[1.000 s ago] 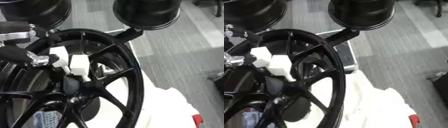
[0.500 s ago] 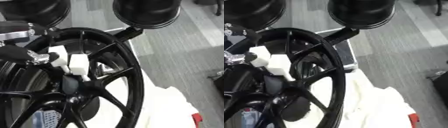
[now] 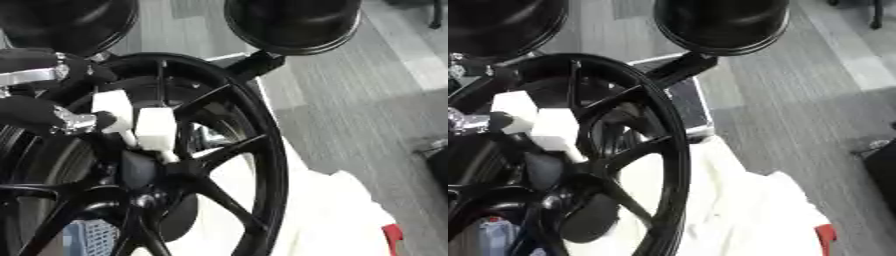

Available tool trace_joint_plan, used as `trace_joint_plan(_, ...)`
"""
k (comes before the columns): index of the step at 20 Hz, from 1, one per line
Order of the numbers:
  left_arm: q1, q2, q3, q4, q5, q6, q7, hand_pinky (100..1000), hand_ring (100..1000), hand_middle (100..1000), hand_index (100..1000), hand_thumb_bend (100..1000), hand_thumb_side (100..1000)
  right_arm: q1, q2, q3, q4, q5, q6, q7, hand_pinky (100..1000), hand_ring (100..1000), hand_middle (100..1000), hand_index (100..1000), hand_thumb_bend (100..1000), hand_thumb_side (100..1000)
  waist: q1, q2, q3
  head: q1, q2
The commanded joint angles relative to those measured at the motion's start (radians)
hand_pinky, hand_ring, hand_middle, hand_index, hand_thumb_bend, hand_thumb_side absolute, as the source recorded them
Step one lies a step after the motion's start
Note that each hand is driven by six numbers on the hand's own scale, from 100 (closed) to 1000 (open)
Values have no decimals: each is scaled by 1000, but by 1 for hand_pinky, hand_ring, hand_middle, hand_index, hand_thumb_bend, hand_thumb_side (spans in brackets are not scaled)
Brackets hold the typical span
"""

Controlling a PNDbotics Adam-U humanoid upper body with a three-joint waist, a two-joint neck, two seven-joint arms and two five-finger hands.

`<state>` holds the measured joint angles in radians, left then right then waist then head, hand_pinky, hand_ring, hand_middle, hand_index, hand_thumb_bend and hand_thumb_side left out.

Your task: Pull the pin out of the wheel hub.

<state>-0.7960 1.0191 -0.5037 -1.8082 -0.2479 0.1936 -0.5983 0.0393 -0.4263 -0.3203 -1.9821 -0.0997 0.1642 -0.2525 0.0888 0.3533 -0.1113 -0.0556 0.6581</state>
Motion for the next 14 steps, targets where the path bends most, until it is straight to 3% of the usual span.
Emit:
trace_joint_plan(1, -7, 21, 12, 4, -15, -4, -3, 960, 930, 802, 961, 364, 784, -5, -11, -9, -18, -4, 2, -5, 769, 588, 518, 690, 100, 583, -3, -14, -3, 5, -16)
trace_joint_plan(14, -6, 6, 2, 30, -43, -13, -12, 934, 917, 774, 952, 364, 789, -13, 6, -8, -18, -4, 6, -8, 768, 587, 517, 689, 100, 589, 2, 4, -13, 10, -28)
